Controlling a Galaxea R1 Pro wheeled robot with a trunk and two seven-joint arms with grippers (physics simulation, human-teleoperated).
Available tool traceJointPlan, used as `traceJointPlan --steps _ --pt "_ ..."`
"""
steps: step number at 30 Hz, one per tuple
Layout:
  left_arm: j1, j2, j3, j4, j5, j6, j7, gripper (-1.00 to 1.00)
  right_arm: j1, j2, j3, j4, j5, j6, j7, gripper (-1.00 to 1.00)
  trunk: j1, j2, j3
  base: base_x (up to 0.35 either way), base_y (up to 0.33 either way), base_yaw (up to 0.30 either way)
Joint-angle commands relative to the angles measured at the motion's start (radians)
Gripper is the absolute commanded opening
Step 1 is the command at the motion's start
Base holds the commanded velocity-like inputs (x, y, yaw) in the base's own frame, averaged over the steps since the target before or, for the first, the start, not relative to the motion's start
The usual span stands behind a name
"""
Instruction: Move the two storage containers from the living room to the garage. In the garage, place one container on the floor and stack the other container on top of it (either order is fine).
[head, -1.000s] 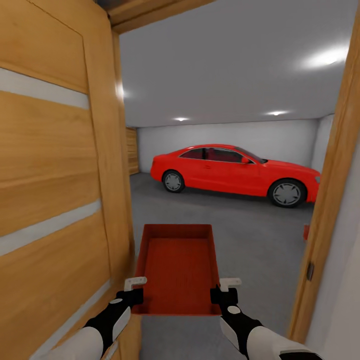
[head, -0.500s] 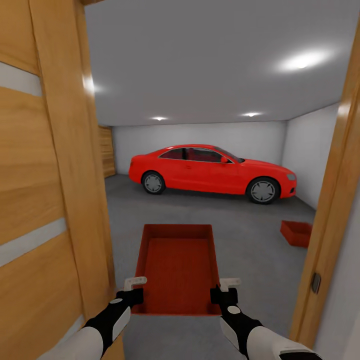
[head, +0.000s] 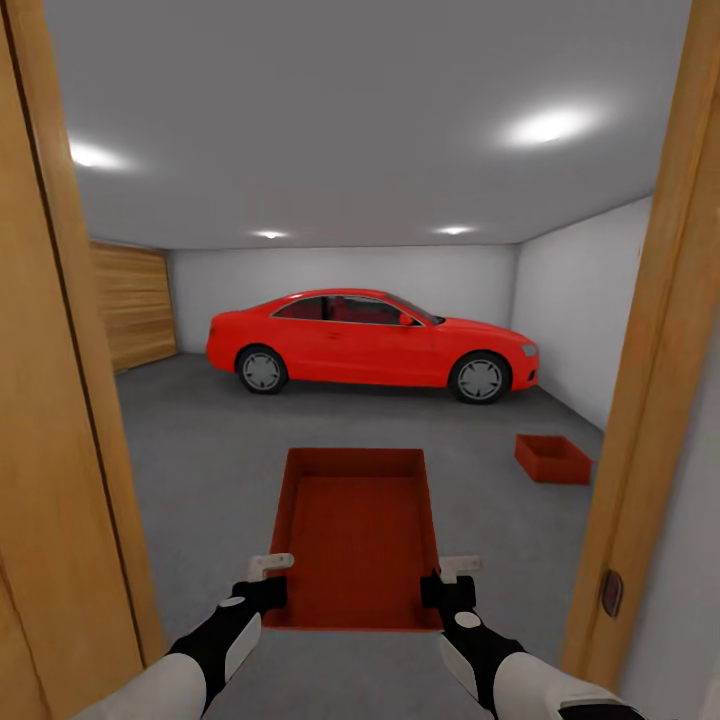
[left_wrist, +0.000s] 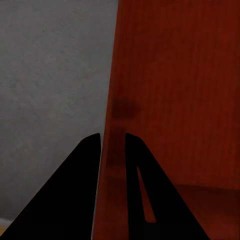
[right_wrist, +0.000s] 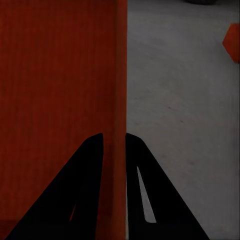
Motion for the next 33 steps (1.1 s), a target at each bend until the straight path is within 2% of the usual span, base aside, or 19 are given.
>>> traceJointPlan --steps 1,6,15,27,33 --pt "-0.001 0.019 -0.003 -0.005 0.005 -0.029 0.007 -1.00 -0.001 -0.003 -0.022 0.004 0.002 -0.001 -0.005 -1.00 0.000 -0.001 -0.002 0.043 0.000 -0.183" --pt "-0.001 0.019 -0.002 -0.005 0.005 -0.029 0.007 -1.00 -0.001 -0.003 -0.022 0.004 0.002 -0.001 -0.005 -1.00 0.000 -0.001 -0.002 0.076 0.023 -0.058" --pt "-0.001 0.019 -0.005 -0.005 0.005 -0.029 0.007 -1.00 -0.001 -0.003 -0.022 0.004 0.002 -0.001 -0.005 -1.00 0.000 -0.001 -0.002 0.232 0.131 -0.013" --pt "-0.001 0.019 -0.002 -0.005 0.005 -0.029 0.007 -1.00 -0.001 -0.003 -0.022 0.004 0.002 -0.001 -0.005 -1.00 0.000 -0.001 -0.002 0.010 0.006 -0.220" --pt "-0.001 0.019 -0.002 -0.005 0.005 -0.029 0.007 -1.00 -0.001 -0.003 -0.022 0.004 0.002 -0.001 -0.005 -1.00 0.000 -0.001 -0.002 0.031 0.022 -0.061"
